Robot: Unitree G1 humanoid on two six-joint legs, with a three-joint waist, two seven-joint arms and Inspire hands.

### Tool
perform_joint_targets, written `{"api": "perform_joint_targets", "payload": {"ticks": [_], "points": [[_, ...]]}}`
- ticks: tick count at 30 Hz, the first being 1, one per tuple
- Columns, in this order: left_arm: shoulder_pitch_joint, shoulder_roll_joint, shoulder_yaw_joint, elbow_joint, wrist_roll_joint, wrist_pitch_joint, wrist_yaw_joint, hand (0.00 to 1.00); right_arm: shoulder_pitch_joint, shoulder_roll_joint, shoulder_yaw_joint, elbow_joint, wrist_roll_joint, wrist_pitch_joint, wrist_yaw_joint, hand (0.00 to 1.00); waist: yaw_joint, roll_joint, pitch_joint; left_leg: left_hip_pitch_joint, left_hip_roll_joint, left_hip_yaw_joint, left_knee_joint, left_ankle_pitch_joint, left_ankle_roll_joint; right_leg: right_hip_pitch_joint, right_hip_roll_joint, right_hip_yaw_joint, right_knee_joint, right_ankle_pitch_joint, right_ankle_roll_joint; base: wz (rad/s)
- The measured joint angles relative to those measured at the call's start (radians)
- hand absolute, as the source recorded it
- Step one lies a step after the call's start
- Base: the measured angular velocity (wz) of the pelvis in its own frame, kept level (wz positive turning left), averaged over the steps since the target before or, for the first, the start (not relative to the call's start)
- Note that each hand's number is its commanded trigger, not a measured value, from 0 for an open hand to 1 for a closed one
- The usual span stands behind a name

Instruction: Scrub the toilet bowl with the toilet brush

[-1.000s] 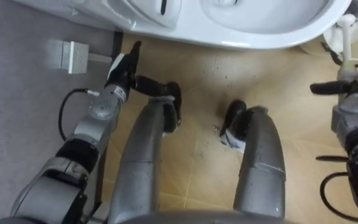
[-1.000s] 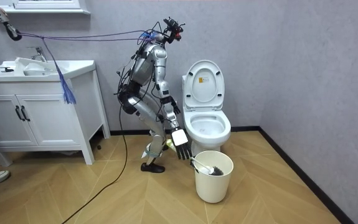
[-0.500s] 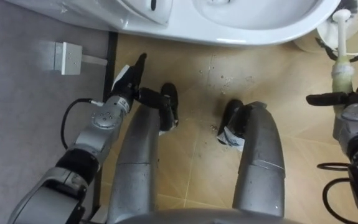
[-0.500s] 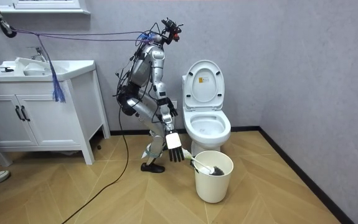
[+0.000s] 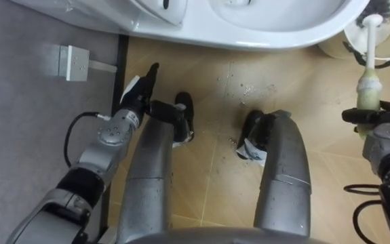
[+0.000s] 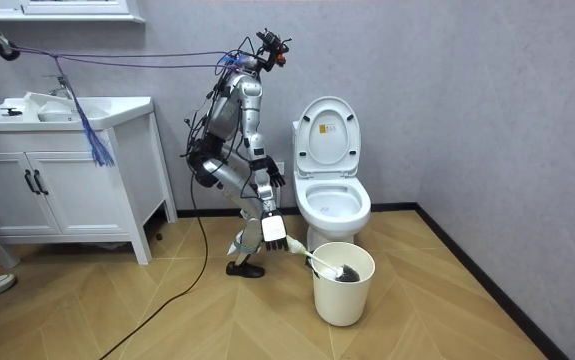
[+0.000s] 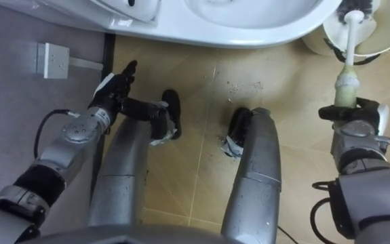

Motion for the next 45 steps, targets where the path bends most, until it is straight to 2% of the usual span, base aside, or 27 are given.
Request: {"api": "perform_joint_targets", "payload": {"ticks": [10, 14, 17, 23, 26, 27, 28, 30, 34, 37, 40, 43, 45], "points": [[0.008, 0.004, 0.0, 0.0, 0.0, 0.0, 0.0, 0.0, 0.0, 0.0, 0.0, 0.002, 0.016, -0.001, -0.011, 1.0, -0.001, 0.0, 0.0, 0.0, 0.0, 0.0, 0.0, 0.0, 0.0, 0.002, -0.001, -0.002, 0.0, 0.0, 0.0, 0.0], [0.008, 0.005, 0.002, 0.0, 0.0, -0.001, 0.002, 0.0, 0.006, 0.002, 0.004, 0.002, 0.048, -0.001, -0.011, 1.0, 0.002, 0.0, -0.0001, 0.002, 0.001, -0.005, 0.004, 0.0, 0.0, 0.01, 0.0, -0.007, -0.002, 0.0, 0.0, 0.0], [0.008, 0.005, 0.002, 0.002, 0.0, -0.001, 0.006, 0.0, 0.016, 0.004, 0.012, 0.004, 0.128, -0.001, -0.011, 1.0, 0.008, 0.0, -0.0003, 0.025, 0.001, -0.007, 0.0, -0.001, 0.001, 0.036, 0.0, -0.012, -0.009, 0.0, 0.001, 0.0], [0.074, 0.009, 0.025, 0.008, 0.0, 0.003, 0.006, 0.0, 0.072, 0.01, 0.009, 0.005, 0.273, 0.012, 0.03, 1.0, 0.009, 0.005, -0.0079, 0.164, 0.002, -0.006, -0.086, 0.002, -0.004, 0.178, 0.013, -0.025, -0.105, 0.015, 0.013, -0.05], [0.115, 0.012, 0.03, 0.014, 0.0, 0.004, 0.006, 0.0, 0.112, 0.017, -0.01, 0.003, 0.299, 0.018, 0.042, 1.0, 0.007, 0.006, -0.0182, 0.251, 0.008, -0.004, -0.146, 0.007, -0.004, 0.269, 0.026, -0.039, -0.182, 0.035, 0.017, -0.13], [0.133, 0.014, 0.036, 0.015, 0.0, 0.005, 0.006, 0.0, 0.126, 0.025, -0.033, 0.003, 0.299, 0.018, 0.042, 1.0, 0.006, 0.005, -0.0235, 0.284, 0.012, -0.004, -0.173, 0.009, -0.005, 0.305, 0.039, -0.039, -0.219, 0.046, 0.023, -0.11], [0.142, 0.014, 0.043, 0.016, 0.0, 0.005, 0.006, 0.0, 0.132, 0.028, -0.043, 0.003, 0.297, 0.019, 0.042, 1.0, 0.005, 0.004, -0.0253, 0.301, 0.012, -0.004, -0.186, 0.011, -0.006, 0.323, 0.042, -0.04, -0.234, 0.05, 0.025, -0.1], [0.164, 0.016, 0.067, 0.021, 0.0, 0.005, 0.006, 0.0, 0.16, 0.03, -0.089, -0.004, 0.293, 0.019, 0.037, 1.0, 0.002, 0.003, -0.0274, 0.367, 0.011, -0.005, -0.231, 0.017, -0.005, 0.393, 0.051, -0.046, -0.29, 0.061, 0.034, -0.02], [0.174, 0.023, 0.103, 0.057, -0.001, 0.001, 0.006, 0.0, 0.182, 0.035, -0.092, -0.024, 0.289, 0.019, -0.003, 1.0, 0.005, -0.004, -0.0301, 0.462, 0.011, -0.002, -0.288, 0.017, -0.005, 0.494, 0.06, -0.056, -0.362, 0.07, 0.043, -0.02], [0.187, 0.04, 0.109, 0.071, 0.004, 0.0, 0.006, 0.0, 0.201, 0.044, -0.098, -0.067, 0.217, 0.019, -0.033, 1.0, 0.005, -0.015, -0.0344, 0.522, 0.011, 0.008, -0.316, 0.016, -0.006, 0.554, 0.066, -0.056, -0.397, 0.072, 0.047, 0.0], [0.217, 0.041, 0.145, 0.071, 0.011, -0.001, 0.006, 0.0, 0.213, 0.051, -0.101, -0.118, 0.164, 0.019, -0.039, 1.0, 0.002, -0.025, -0.0352, 0.57, 0.012, 0.011, -0.351, 0.016, -0.009, 0.603, 0.069, -0.06, -0.428, 0.073, 0.049, 0.0], [0.273, 0.044, 0.209, 0.07, 0.023, -0.003, 0.005, 0.0, 0.293, 0.052, -0.108, -0.215, 0.054, 0.015, -0.053, 1.0, 0.003, -0.036, -0.041, 0.664, 0.011, 0.006, -0.392, 0.016, -0.012, 0.717, 0.075, -0.09, -0.495, 0.076, 0.055, 0.16], [0.304, 0.047, 0.224, 0.065, 0.023, -0.003, 0.002, 0.0, 0.342, 0.058, -0.107, -0.266, -0.023, 0.015, -0.054, 1.0, 0.001, -0.042, -0.0471, 0.719, 0.008, -0.004, -0.423, 0.016, -0.015, 0.785, 0.08, -0.107, -0.541, 0.08, 0.061, 0.16]]}}
